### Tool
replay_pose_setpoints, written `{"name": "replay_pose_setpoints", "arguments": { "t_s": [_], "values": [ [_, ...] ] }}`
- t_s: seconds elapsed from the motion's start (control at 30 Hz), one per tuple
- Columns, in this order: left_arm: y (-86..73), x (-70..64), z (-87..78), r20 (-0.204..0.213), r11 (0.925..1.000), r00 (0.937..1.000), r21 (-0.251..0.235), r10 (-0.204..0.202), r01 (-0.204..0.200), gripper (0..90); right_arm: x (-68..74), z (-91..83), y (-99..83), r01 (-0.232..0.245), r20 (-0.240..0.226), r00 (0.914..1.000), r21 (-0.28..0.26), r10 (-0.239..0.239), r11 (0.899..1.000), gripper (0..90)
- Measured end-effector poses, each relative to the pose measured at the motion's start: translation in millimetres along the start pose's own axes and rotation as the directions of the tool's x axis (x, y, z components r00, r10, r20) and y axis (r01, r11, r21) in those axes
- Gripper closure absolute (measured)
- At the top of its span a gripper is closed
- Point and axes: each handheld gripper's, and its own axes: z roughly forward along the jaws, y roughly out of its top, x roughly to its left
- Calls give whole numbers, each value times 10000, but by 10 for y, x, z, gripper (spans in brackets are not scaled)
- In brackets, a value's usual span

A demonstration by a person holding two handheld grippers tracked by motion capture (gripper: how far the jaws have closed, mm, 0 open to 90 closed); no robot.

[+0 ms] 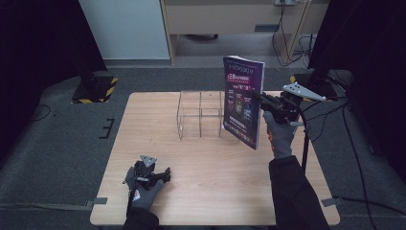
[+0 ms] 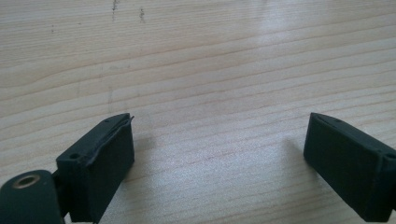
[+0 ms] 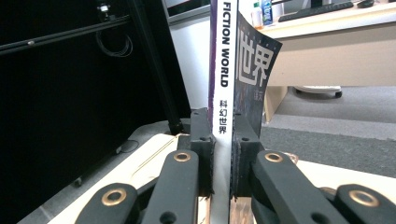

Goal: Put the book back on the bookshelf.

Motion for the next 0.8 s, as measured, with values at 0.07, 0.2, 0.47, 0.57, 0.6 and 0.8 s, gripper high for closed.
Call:
{"name": "replay_pose_setpoints", "arguments": {
  "t_s": [0.07,0.2,0.47,0.57,0.6,0.8],
  "values": [
    [0,1,0,-3,10000,10000,2,19,-19,74,-17,38,-3,-76,95,9999,-62,77,10000,829],
    [1,0,1,6,10000,10000,7,22,-22,72,-48,119,-30,12,293,9996,-183,-7,9998,829],
    [1,-1,2,15,10000,10000,16,31,-31,68,-76,286,-109,170,727,9972,-17,-169,9999,829],
    [1,-1,2,12,10000,10000,16,33,-33,68,-87,331,-143,134,821,9965,76,-139,9999,829],
    [1,-1,2,13,10000,10000,16,32,-32,68,-94,343,-152,168,835,9964,89,-175,9998,829],
    [1,-1,2,12,10000,10000,17,34,-34,68,-121,440,-224,64,958,9954,156,-79,9999,829]
  ]
}}
